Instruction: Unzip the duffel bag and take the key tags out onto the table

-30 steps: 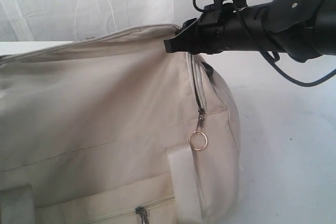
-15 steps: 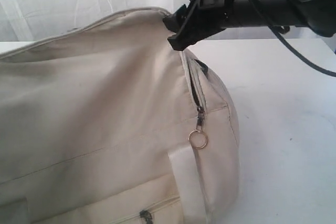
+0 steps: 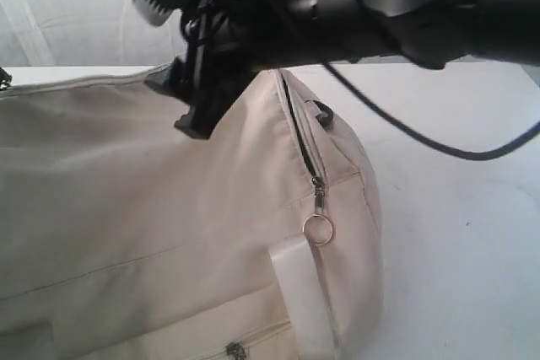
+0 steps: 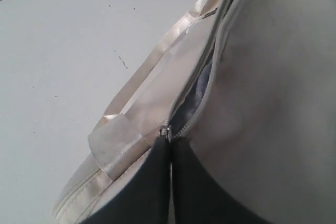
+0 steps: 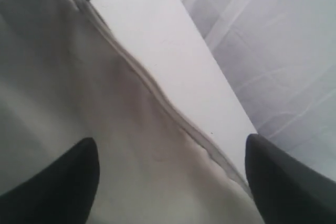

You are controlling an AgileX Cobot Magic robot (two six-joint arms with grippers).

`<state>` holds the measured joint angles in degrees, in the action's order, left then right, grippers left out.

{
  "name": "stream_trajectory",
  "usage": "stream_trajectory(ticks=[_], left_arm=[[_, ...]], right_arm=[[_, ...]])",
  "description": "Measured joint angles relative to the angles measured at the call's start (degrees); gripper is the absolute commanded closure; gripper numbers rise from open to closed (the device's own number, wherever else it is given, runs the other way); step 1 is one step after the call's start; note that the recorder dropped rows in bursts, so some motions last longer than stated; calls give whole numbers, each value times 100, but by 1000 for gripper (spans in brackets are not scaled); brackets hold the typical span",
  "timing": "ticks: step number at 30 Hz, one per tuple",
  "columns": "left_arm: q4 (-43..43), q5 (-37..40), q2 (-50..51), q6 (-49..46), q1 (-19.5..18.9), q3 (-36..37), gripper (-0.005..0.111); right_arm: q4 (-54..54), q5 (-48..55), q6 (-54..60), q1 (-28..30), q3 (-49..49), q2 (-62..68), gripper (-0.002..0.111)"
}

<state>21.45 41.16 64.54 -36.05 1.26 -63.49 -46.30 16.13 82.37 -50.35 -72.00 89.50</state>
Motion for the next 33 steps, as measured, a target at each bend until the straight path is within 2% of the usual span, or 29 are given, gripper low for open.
stream_trajectory(ticks=[7,13,16,19,25,33], left_arm=[[92,250,0,-217,-14,0,107],[127,345,0,-238,-14,0,107],[135,358,0,-250,-14,0,107],[135,369,0,-250,-14,0,107],[135,415,0,-223,-14,0,107],[215,369,0,125,-14,0,107]], right_arm=[[0,-300,84,-593,-696,982,37],[0,-432,-74,-751,-1387,1677,39],[0,-401,-224,-763,-1604,1910,48],[0,-242,-288,-763,-1754,2045,61],[-11,-43,-332,-763,-1817,2097,107],[0,-738,-864,-809,-1817,2097,108]])
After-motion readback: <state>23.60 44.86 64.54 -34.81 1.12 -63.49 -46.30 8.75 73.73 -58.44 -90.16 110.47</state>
